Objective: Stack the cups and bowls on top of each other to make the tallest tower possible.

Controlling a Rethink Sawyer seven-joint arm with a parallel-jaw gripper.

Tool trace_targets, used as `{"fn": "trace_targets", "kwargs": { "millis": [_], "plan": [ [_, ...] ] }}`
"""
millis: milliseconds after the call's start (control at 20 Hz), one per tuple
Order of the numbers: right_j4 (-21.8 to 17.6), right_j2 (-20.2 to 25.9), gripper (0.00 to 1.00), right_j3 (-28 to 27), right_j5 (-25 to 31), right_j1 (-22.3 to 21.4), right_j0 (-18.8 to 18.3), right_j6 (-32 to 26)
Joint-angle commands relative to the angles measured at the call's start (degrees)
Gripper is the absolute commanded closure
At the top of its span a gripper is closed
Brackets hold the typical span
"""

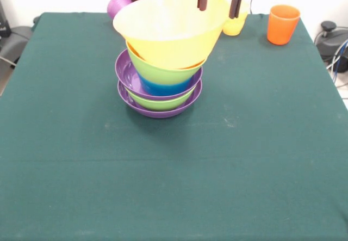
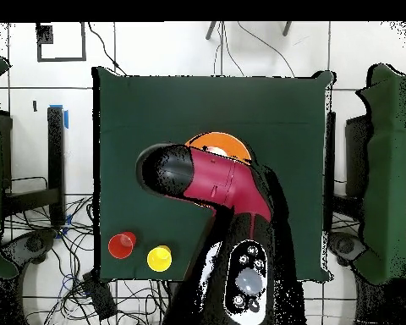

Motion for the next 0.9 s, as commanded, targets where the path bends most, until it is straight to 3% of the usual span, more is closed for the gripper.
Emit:
{"fn": "trace_targets", "kwargs": {
  "millis": [50, 900],
  "plan": [
    [0.36, 3.2, 0.0, 1.76, 7.58, -1.42, -0.05, 6.02],
    [-0.46, 2.34, 0.0, 0.77, 13.1, -3.85, 0.41, 6.84]
  ]
}}
